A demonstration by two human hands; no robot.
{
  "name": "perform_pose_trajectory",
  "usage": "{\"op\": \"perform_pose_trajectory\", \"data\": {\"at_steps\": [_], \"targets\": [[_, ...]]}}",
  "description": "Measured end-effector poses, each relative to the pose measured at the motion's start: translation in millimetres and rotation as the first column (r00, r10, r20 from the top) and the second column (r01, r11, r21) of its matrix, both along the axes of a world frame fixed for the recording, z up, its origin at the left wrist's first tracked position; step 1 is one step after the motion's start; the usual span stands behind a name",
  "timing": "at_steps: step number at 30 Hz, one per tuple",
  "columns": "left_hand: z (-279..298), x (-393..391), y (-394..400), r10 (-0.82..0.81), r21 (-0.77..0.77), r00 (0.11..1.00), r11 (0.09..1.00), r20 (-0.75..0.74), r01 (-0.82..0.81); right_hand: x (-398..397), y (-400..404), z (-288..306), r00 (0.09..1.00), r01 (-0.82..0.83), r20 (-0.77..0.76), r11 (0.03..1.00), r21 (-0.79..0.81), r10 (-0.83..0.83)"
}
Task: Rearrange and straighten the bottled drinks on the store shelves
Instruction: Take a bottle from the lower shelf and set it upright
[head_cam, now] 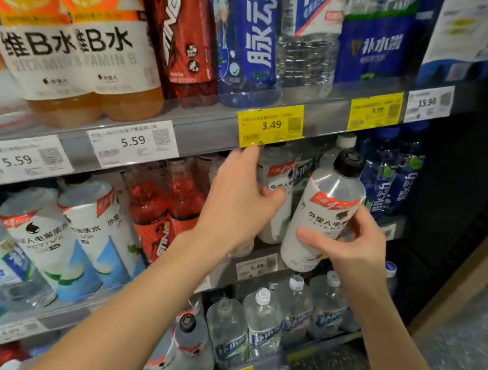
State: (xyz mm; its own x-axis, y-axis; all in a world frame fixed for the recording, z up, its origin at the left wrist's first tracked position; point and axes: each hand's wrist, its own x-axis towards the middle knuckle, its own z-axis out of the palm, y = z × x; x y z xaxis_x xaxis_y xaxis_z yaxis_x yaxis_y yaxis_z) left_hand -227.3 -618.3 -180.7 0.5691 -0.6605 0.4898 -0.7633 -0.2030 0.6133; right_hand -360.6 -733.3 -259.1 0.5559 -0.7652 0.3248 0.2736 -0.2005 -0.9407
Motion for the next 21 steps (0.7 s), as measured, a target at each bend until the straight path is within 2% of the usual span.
{"op": "perform_pose_trajectory", "data": {"at_steps": [4, 9, 12, 16, 18, 21], "targets": [[4.1, 11.2, -20.7, 0.042, 0.163, 0.996, 0.986, -0.083, -0.028, 3.4, -7.6, -2.7, 0.999, 0.036, -0.039, 0.999, 0.025, -0.035], [6.2, 18.6, -29.3, 0.034, 0.161, 0.964, 0.987, -0.264, 0.009, 3.0, -11.3, -1.0, 0.999, 0.036, -0.024, 0.997, 0.072, -0.035], [0.7, 15.1, -16.4, 0.039, 0.105, 0.983, 0.994, -0.181, -0.020, 1.4, -11.0, 0.4, 0.999, 0.030, -0.040, 0.997, 0.077, -0.027], [-11.9, 1.0, 16.3, 0.066, -0.050, 0.997, 0.997, 0.036, -0.064, -0.1, -6.3, 2.5, 0.998, -0.008, -0.054, 0.996, 0.088, 0.012], [-19.0, -0.9, 37.4, 0.165, -0.078, 0.978, 0.985, 0.132, -0.155, 0.3, -2.1, 3.0, 0.997, -0.042, -0.059, 0.994, 0.096, 0.048], [-28.1, 4.5, 63.1, 0.389, -0.065, 0.911, 0.921, 0.137, -0.384, 2.7, 5.7, 3.7, 0.992, -0.096, -0.068, 0.990, 0.103, 0.103]]}}
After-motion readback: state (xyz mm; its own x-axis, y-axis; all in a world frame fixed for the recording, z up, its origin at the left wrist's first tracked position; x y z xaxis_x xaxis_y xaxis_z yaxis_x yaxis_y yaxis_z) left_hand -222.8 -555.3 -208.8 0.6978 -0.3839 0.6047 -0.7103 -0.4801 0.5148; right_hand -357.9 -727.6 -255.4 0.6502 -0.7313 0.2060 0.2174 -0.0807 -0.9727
